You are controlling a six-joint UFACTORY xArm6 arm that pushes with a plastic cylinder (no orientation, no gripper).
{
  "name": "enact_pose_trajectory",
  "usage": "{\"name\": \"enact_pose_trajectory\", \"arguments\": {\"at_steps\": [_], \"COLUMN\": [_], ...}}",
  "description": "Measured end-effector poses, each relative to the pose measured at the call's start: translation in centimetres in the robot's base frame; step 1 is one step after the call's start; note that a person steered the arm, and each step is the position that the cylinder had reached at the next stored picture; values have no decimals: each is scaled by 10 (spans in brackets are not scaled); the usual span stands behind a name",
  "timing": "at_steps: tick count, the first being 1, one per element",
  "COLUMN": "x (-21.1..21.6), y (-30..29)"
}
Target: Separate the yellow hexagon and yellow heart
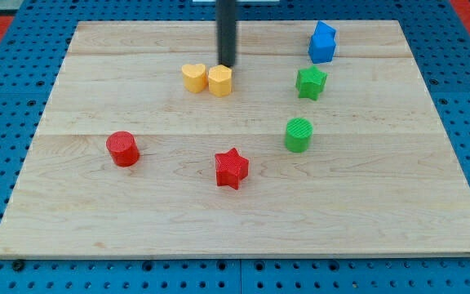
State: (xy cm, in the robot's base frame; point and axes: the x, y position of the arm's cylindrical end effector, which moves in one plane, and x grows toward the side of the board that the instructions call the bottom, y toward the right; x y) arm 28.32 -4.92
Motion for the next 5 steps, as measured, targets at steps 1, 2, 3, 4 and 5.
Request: {"name": "enact_pose_trajectory", "arguments": {"at_steps": [1,2,3,4,5], "x": [44,76,87,114,95], "y": [-20,7,25,47,-10]}}
